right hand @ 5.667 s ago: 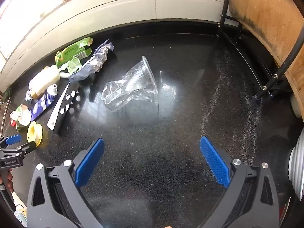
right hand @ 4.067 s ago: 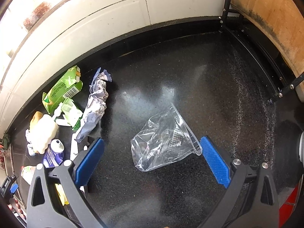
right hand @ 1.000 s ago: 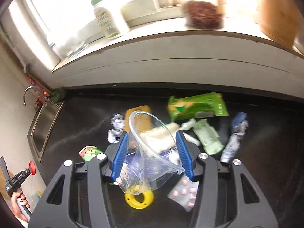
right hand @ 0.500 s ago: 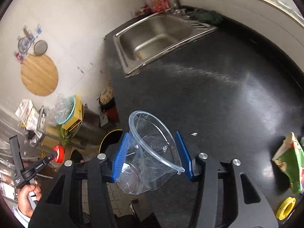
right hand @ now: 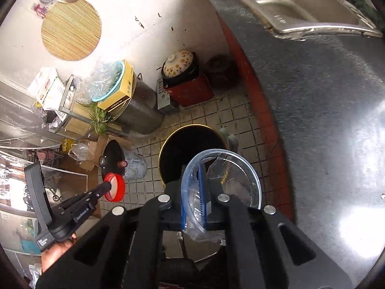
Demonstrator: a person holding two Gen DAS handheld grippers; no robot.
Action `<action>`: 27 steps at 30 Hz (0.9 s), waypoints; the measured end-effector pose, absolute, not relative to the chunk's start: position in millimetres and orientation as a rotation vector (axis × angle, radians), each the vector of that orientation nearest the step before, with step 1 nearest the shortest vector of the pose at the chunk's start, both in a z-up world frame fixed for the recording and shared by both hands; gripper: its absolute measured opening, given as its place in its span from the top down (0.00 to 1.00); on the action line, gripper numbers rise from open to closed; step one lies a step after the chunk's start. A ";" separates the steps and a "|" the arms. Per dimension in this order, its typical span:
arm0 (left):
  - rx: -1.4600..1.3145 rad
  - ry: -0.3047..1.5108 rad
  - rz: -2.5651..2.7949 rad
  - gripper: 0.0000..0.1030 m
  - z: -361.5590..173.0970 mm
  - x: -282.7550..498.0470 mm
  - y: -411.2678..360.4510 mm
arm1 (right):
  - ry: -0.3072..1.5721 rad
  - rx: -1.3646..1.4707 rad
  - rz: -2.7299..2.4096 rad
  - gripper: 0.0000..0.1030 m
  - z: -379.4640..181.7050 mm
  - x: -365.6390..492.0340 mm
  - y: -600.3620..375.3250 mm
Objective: Collect trash
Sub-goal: 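Carry the lid in left tool and cup in right tool over the yellow-rimmed bin, then open left tool to drop the lid while right tool releases the cup into the bin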
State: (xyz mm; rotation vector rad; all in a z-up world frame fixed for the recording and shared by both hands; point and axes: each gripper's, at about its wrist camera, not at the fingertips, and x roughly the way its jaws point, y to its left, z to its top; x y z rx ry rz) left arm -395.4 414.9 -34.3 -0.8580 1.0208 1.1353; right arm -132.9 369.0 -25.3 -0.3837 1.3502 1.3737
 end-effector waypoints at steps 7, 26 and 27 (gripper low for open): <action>-0.907 1.033 1.101 0.97 -56.5 -395.9 436.0 | 1.421 -0.407 1.405 0.91 -47.4 -160.3 417.2; -0.649 0.997 1.057 0.06 -5.7 -299.2 426.2 | 1.039 -0.115 1.052 0.07 61.6 28.6 260.1; -0.620 1.007 1.015 0.06 -2.9 -280.4 419.9 | 1.022 -0.098 0.966 0.07 62.8 49.4 222.1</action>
